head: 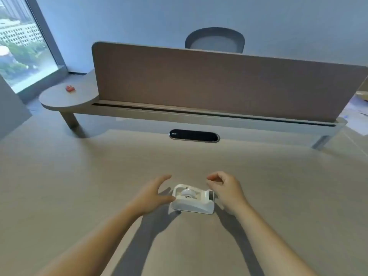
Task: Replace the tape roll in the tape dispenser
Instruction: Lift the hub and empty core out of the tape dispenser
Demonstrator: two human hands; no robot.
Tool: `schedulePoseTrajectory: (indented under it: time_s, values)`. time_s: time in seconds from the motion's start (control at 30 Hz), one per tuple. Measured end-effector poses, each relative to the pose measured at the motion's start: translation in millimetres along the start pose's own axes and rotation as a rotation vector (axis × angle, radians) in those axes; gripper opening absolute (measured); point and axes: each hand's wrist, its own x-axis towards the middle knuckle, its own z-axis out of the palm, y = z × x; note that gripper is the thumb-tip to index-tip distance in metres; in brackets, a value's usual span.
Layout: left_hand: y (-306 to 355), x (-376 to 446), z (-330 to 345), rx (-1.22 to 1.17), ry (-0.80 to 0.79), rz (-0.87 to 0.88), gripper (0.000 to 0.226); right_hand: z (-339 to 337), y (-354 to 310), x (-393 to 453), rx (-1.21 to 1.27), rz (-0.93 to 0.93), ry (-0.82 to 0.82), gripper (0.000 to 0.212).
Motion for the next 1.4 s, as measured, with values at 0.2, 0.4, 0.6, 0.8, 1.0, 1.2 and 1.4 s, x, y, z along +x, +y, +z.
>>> schedulePoseTrajectory:
  time_s: [0.2, 0.4, 0.6, 0.8, 1.0, 1.2, 1.4]
  values:
    - [-18, 15, 19, -0.088, -0.055, -0.043, 0.071, 31, 21, 6, -0.219, -0.047, -0.072, 0.020]
    - [-23, 32, 27, -0.094, -0.079, -0.021, 0.063, 39, 28, 10, -0.298, -0.064, -0.088, 0.021]
    - [-24, 37, 25, -0.055, -0.057, -0.036, 0.060, 42, 29, 13, -0.377, -0.089, -0.120, 0.021]
    - [-19, 37, 26, -0.041, -0.040, -0.036, 0.060, 48, 30, 14, -0.417, -0.194, -0.089, 0.018]
    - [-19, 34, 28, -0.057, -0.035, -0.020, 0.058, 52, 31, 9, -0.385, -0.273, -0.024, 0.030]
    - [-19, 32, 31, -0.047, -0.037, -0.019, 0.060, 48, 37, 10, -0.256, -0.288, -0.020, 0.018]
    - [-10, 30, 29, 0.062, -0.012, 0.001, 0.067, 33, 32, 12, -0.017, -0.246, 0.062, 0.007]
